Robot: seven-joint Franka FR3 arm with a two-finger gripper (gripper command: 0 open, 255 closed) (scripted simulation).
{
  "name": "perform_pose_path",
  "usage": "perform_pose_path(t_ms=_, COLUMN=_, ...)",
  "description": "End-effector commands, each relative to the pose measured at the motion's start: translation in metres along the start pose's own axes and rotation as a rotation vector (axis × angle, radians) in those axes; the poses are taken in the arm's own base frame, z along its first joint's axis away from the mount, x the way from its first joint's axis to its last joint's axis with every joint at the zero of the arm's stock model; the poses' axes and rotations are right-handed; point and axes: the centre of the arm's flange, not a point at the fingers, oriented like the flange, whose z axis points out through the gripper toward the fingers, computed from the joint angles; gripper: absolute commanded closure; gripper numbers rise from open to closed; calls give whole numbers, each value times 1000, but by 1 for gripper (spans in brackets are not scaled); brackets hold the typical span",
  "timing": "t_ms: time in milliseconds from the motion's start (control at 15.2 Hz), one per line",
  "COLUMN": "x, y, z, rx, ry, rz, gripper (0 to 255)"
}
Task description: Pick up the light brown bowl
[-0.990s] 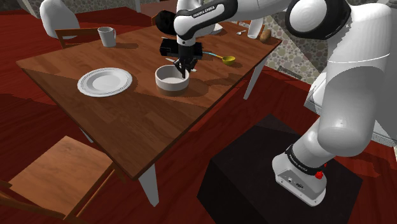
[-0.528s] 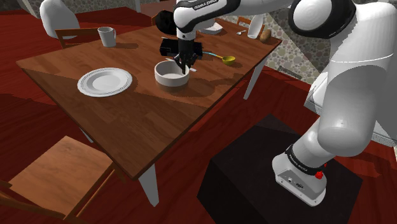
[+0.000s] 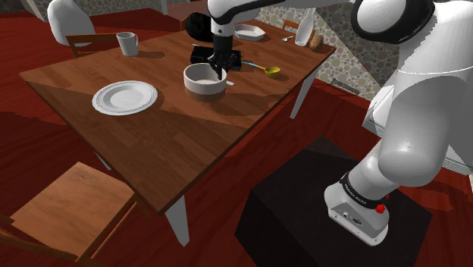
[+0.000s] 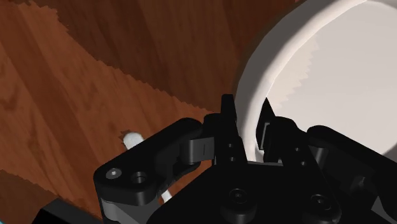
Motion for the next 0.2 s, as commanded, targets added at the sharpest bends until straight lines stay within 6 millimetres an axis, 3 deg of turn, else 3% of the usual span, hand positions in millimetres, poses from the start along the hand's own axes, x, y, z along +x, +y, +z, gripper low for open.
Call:
perform_pose_path(t_ms=0, x=-2, y=-1, z=-11, rx=0, ry=0, rz=0, gripper=255)
perform_pose_path(t_ms=132, x=-2, y=-1, z=-12, rx=0, ry=0, rz=0, gripper=255)
